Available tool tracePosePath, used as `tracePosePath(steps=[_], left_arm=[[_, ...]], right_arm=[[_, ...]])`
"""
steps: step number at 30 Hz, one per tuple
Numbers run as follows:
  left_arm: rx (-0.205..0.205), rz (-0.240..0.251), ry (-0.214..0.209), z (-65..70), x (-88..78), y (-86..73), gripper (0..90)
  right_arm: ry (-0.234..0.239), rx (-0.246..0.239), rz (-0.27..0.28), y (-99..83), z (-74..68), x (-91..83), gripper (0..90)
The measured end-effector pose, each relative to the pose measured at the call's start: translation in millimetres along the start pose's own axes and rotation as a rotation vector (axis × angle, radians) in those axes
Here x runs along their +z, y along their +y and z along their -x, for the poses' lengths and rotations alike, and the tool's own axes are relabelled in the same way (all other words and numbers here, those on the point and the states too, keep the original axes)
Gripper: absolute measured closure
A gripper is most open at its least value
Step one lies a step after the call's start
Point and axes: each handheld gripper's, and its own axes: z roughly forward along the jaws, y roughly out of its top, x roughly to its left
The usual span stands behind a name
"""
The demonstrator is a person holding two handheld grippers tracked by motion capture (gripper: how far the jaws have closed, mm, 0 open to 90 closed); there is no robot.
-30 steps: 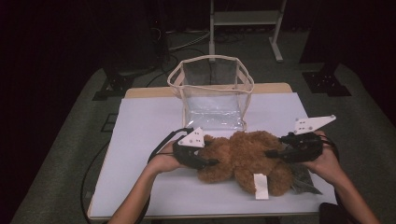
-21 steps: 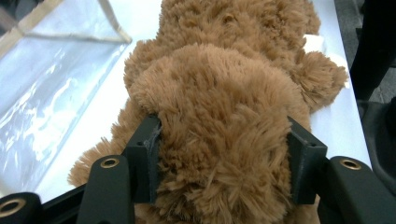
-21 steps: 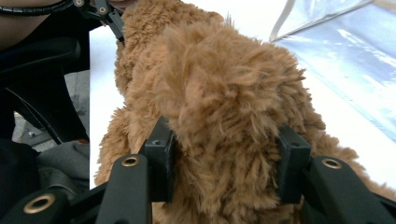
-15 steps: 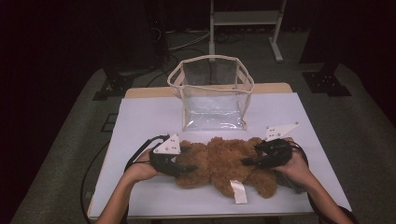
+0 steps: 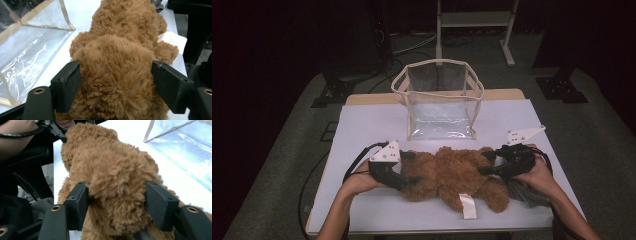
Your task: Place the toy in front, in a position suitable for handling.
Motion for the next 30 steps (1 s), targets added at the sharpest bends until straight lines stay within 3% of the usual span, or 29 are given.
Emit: tracePosePath(steps=[6,15,23,30], left_arm=[[-0.009,0.013,0.017,0.1,-5.6,-0.6,17.8],[-0.024,-0.011,0.025,0.1,-9.5,-3.7,9.8],[-0.035,-0.015,0.047,0.3,-15.9,-7.8,8.6],[-0.033,-0.018,0.057,-0.6,-21.5,-9.6,8.5]], right_arm=[[-0.008,-0.014,-0.005,16.7,0.5,-12.4,35.2],[0.002,-0.026,-0.018,44.3,10.7,-19.0,34.0],[0.003,-0.038,-0.04,67.1,30.9,-10.1,33.8],[-0.002,-0.049,-0.049,81.8,39.4,0.1,33.9]])
